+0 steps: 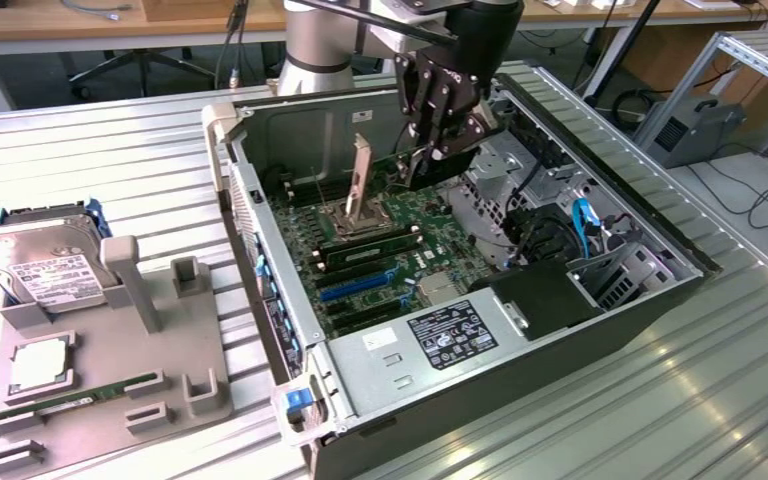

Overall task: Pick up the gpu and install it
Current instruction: 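Insert the gpu into the slot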

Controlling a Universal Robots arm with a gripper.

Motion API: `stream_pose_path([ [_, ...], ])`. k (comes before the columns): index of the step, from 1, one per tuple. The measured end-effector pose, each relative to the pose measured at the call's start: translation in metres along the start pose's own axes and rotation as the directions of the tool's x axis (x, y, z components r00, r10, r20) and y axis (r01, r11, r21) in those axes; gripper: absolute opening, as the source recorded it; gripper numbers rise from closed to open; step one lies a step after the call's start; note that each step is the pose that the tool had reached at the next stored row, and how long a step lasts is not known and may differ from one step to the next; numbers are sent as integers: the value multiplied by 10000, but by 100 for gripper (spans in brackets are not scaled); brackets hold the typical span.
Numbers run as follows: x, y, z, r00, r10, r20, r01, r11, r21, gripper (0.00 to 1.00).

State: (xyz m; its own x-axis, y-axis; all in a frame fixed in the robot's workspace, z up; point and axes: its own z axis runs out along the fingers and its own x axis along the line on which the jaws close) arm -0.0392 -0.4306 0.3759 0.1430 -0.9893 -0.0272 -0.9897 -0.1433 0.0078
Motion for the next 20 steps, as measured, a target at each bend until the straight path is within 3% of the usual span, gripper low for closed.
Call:
stream_pose_path([
  [5,1,0,20,9948,1017,9,-1017,9948,27,26],
  [11,1,0,29,9801,1984,21,-1984,9801,52,26],
  [20,3,1,34,9795,2016,22,-2017,9794,54,26],
])
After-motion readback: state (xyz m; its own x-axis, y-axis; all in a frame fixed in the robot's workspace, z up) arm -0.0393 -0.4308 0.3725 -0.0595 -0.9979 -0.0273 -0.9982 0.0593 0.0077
